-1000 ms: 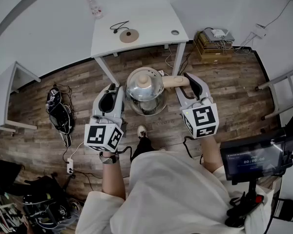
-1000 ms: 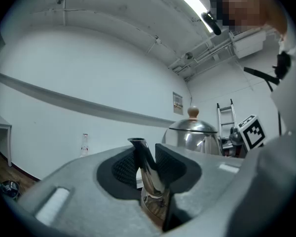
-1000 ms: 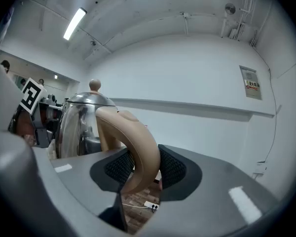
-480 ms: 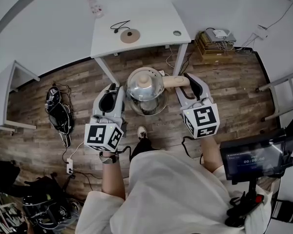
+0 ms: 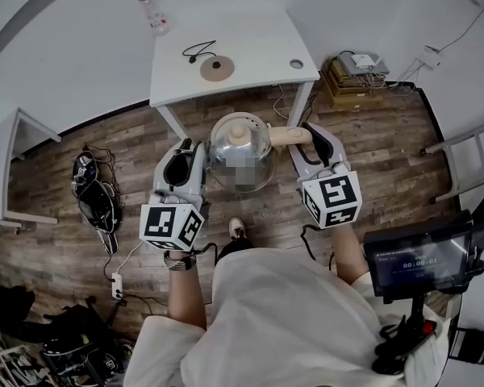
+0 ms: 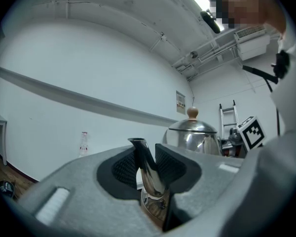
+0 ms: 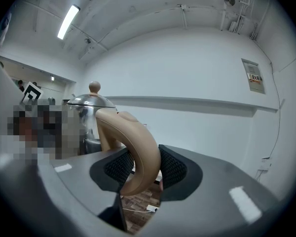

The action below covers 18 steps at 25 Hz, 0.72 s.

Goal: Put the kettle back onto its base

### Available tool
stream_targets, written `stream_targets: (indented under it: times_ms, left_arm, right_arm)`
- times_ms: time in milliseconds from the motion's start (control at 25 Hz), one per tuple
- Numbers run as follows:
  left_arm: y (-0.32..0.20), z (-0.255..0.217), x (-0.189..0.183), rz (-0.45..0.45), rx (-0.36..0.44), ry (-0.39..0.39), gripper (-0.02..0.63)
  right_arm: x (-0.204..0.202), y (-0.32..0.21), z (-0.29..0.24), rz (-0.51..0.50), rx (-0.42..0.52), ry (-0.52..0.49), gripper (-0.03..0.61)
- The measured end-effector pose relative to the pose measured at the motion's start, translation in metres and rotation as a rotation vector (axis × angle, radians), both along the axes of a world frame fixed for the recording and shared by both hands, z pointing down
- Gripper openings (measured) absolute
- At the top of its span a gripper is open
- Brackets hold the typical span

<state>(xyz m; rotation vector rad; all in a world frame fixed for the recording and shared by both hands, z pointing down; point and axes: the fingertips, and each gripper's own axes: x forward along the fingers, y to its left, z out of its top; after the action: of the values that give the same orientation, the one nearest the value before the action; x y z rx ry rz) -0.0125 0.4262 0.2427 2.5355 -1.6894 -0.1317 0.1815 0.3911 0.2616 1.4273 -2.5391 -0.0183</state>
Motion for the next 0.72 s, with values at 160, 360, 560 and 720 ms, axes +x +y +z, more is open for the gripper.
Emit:
stream_targets:
  times_ms: [160, 360, 560, 720]
  left_arm:
    - [-0.031, -0.007, -0.017, 0.023, 0.000, 0.001, 0.103]
    - [-0.063, -0.007, -0.037, 0.047, -0.007, -0.002, 0.103]
    - [-0.086, -0.005, -0.059, 0.064, -0.004, -0.005, 0.103]
    - [-0.104, -0.005, -0.077, 0.073, 0.001, -0.004, 0.100]
  right_arm:
    - [-0.017, -0.028, -0.007, 0.024, -0.001, -0.008, 0.156]
    - [-0.036, -0.056, -0.005, 0.049, -0.011, -0.019, 0.156]
    - [-0.058, -0.076, -0.001, 0.064, -0.017, -0.028, 0.156]
    - [-0.075, -0.090, 0.000, 0.075, -0.013, -0.029, 0.156]
